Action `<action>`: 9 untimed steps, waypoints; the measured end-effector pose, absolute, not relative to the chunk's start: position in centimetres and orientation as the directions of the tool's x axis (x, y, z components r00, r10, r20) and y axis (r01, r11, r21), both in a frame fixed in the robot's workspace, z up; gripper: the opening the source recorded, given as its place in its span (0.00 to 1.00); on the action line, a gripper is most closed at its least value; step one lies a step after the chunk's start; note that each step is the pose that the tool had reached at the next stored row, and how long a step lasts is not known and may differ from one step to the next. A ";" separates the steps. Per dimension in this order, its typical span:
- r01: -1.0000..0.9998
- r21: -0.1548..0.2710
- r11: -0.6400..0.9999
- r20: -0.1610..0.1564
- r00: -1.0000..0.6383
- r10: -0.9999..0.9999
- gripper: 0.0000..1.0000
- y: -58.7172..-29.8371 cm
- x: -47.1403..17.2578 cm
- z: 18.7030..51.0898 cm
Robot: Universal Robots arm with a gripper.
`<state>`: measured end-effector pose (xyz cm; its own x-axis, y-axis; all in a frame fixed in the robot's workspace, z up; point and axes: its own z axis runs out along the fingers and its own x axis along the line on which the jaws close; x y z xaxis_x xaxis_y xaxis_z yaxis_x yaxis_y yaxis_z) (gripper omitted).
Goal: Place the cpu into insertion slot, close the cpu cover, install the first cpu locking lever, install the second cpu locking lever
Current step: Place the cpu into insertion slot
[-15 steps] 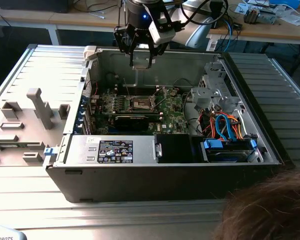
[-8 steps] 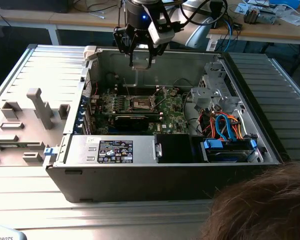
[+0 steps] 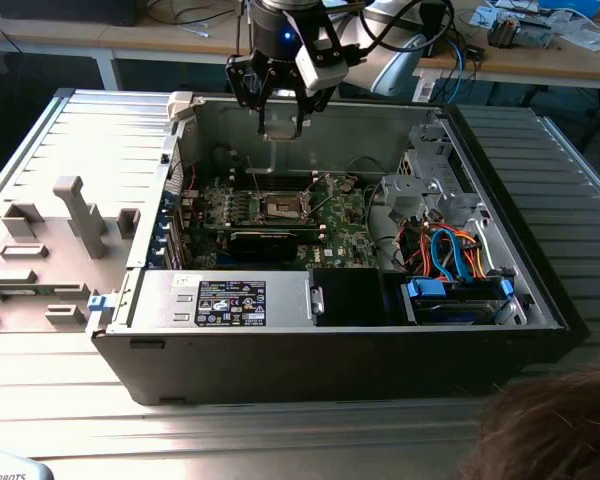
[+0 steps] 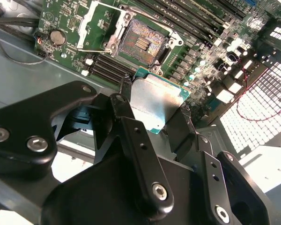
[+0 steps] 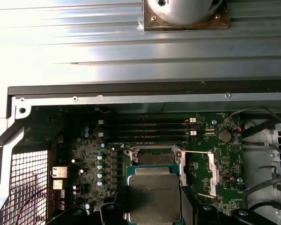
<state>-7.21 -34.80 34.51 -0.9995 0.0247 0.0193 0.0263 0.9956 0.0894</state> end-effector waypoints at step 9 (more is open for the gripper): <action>0.026 0.089 0.996 0.019 -1.000 0.025 0.54 -34.8 -7.3 34.3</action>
